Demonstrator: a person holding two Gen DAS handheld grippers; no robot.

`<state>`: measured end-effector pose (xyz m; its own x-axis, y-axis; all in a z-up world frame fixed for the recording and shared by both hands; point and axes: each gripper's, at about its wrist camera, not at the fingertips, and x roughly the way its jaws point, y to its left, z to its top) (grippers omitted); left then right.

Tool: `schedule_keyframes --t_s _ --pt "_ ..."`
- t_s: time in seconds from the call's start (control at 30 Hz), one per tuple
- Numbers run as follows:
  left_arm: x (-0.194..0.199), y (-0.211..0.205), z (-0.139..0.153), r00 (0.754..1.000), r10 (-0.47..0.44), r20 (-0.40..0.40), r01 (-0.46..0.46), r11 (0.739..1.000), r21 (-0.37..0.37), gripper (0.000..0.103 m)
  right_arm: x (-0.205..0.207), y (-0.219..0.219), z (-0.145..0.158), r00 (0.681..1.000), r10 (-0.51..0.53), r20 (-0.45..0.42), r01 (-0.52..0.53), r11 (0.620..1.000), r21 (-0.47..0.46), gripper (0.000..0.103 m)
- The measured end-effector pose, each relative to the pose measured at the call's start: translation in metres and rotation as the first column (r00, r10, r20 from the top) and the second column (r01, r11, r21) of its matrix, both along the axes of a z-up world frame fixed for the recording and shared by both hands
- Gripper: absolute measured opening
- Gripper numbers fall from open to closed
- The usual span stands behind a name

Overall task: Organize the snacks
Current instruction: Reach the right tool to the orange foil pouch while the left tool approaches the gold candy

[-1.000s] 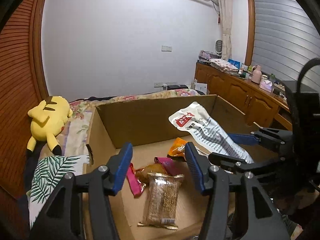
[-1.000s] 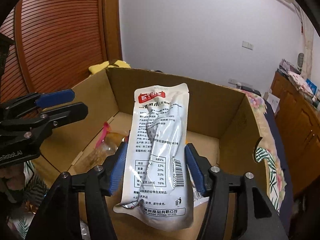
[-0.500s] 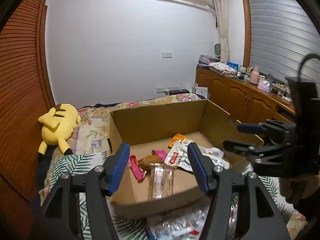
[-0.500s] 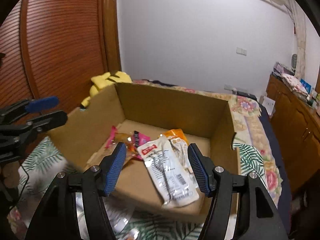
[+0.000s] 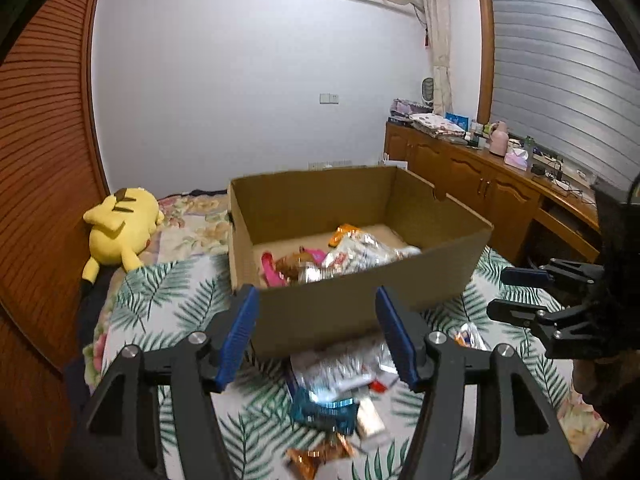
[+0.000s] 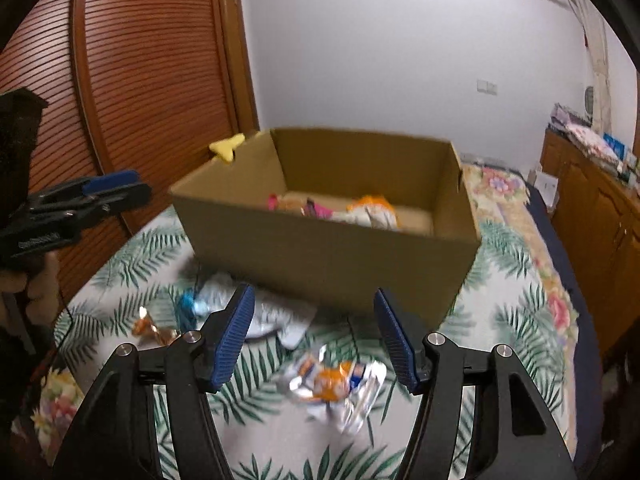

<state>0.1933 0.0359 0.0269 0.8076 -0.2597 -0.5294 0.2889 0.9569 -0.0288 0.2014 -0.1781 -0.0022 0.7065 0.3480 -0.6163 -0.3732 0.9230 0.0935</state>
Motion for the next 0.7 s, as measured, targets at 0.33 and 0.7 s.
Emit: schedule_keyframes --t_s 0.33,0.7 --pt "-0.022 0.008 -0.033 0.997 0.017 -0.069 -0.015 1.0 0.023 0.061 0.004 0.0 -0.044 0.994 0.014 -0.11 -0.017 1.0 -0.027 0.06" --pt "-0.039 0.003 -0.062 0.992 0.012 -0.125 -0.007 0.999 0.037 0.061 0.016 0.02 -0.071 0.978 0.069 -0.199 -0.083 0.995 -0.06 0.058"
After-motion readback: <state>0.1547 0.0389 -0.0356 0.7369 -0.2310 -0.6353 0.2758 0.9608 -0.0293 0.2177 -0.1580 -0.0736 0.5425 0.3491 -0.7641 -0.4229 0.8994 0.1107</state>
